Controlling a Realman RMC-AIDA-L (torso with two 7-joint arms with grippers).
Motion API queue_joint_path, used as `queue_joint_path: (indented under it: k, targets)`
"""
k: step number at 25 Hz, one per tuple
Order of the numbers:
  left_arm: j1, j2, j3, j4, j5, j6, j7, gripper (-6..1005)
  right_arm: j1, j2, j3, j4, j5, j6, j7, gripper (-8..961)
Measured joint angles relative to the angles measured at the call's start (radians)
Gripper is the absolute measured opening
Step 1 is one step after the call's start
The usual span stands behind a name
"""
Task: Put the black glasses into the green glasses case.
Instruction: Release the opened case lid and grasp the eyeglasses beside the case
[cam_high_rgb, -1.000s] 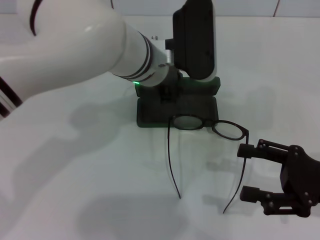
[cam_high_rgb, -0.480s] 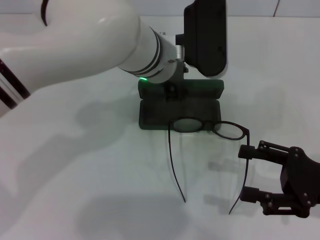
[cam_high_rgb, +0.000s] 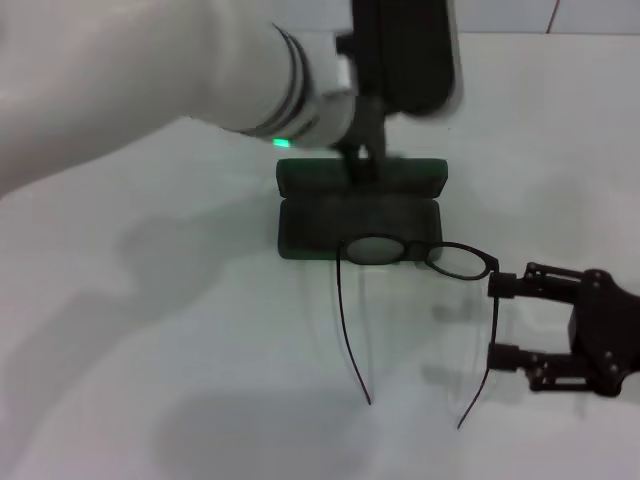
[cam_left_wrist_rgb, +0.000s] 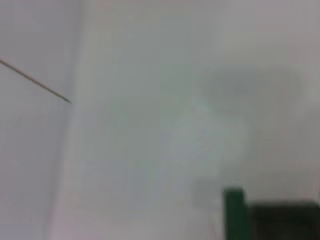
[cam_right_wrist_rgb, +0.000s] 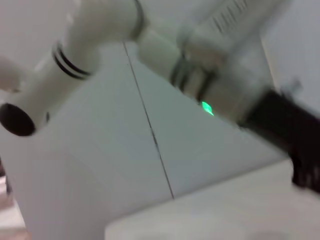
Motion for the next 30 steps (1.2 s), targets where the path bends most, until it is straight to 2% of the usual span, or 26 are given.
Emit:
queue_joint_path:
  k: [1, 2, 3, 5, 8, 11, 15, 18, 20, 23, 25, 30]
  targets:
    - [0.084, 0.000, -0.038, 0.121, -0.036, -0.059, -0.031, 486, -0.005, -0.001, 0.000, -0.048, -0.012, 0.002, 0.030, 813]
    - [0.084, 0.000, -0.038, 0.121, -0.036, -0.059, -0.031, 485, -0.012, -0.001, 0.001, -0.104, -0.023, 0.003, 0.068, 812]
    - [0.122, 0.001, -0.059, 0.172, -0.066, -0.093, -0.038, 485, -0.019, -0.001, 0.002, -0.170, -0.030, 0.005, 0.114, 812]
    - [0.235, 0.004, -0.123, 0.290, -0.216, -0.158, -0.010, 484, -0.029, 0.001, 0.001, -0.297, -0.053, 0.013, 0.207, 811]
    - [0.327, 0.005, -0.187, 0.333, -0.424, -0.172, 0.052, 482, -0.005, 0.002, -0.002, -0.477, -0.149, 0.044, 0.368, 793]
    - [0.402, 0.005, -0.234, 0.313, -0.594, -0.172, 0.108, 478, 0.072, 0.001, -0.002, -0.588, -0.298, 0.062, 0.540, 742]
    - [0.487, 0.005, -0.321, 0.190, -0.892, -0.120, 0.326, 473, 0.189, -0.012, -0.010, -0.616, -0.401, 0.049, 0.673, 711]
    - [0.502, 0.006, -0.397, 0.038, -1.139, 0.005, 0.496, 471, 0.283, -0.030, -0.038, -0.600, -0.519, 0.056, 0.770, 716]
    - [0.505, 0.006, -0.448, -0.079, -1.257, 0.099, 0.592, 469, 0.343, -0.027, -0.041, -0.556, -0.602, 0.070, 0.798, 715]
    - [0.522, 0.005, -0.510, -0.189, -1.313, 0.194, 0.671, 458, 0.444, -0.010, -0.042, -0.463, -0.704, 0.103, 0.810, 712]
    - [0.529, 0.005, -0.536, -0.259, -1.324, 0.235, 0.718, 439, 0.524, 0.010, -0.058, -0.381, -0.778, 0.162, 0.814, 711]
    - [0.535, 0.007, -0.604, -0.461, -1.362, 0.329, 0.884, 403, 0.596, 0.014, -0.131, -0.282, -0.782, 0.228, 0.837, 708]
